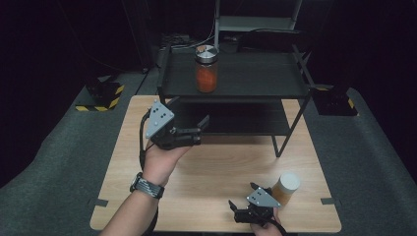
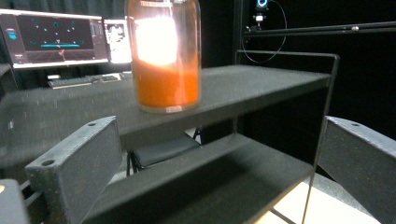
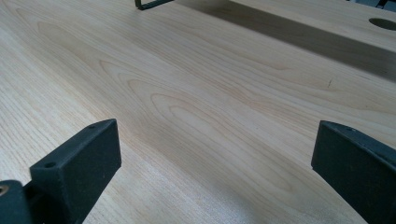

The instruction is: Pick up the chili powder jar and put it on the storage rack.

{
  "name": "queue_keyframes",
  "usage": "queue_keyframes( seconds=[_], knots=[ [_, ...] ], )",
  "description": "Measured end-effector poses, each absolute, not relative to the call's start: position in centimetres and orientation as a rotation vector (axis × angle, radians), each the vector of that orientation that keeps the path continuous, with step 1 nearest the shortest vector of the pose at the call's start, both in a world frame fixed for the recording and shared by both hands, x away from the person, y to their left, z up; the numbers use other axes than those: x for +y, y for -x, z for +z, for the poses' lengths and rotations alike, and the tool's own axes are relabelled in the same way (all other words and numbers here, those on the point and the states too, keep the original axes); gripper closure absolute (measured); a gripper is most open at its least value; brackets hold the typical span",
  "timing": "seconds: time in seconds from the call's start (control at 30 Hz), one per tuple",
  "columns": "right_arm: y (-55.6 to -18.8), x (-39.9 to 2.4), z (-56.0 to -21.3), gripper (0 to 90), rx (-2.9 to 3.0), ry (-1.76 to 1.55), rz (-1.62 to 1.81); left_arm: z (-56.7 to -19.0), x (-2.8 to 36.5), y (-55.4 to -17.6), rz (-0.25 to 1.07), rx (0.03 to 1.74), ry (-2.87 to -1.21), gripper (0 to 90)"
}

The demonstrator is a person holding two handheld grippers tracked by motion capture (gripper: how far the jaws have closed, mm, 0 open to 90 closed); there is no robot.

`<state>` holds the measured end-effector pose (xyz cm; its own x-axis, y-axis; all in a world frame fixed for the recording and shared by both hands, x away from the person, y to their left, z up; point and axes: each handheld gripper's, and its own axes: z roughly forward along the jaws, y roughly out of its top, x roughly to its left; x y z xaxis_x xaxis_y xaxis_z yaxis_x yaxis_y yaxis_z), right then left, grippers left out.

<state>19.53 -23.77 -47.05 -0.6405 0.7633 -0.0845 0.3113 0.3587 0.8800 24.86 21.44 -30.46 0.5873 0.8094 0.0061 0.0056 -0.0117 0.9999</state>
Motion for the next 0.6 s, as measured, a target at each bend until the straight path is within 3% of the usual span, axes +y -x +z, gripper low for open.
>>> queue_keyframes(
  seconds=[0.6],
  knots=[
    [-19.5,-23.7,-47.0,0.9,2.139,-0.933,1.224,-38.1,24.0,-21.8,0.641,0.769,-1.536,0.4]
  ],
)
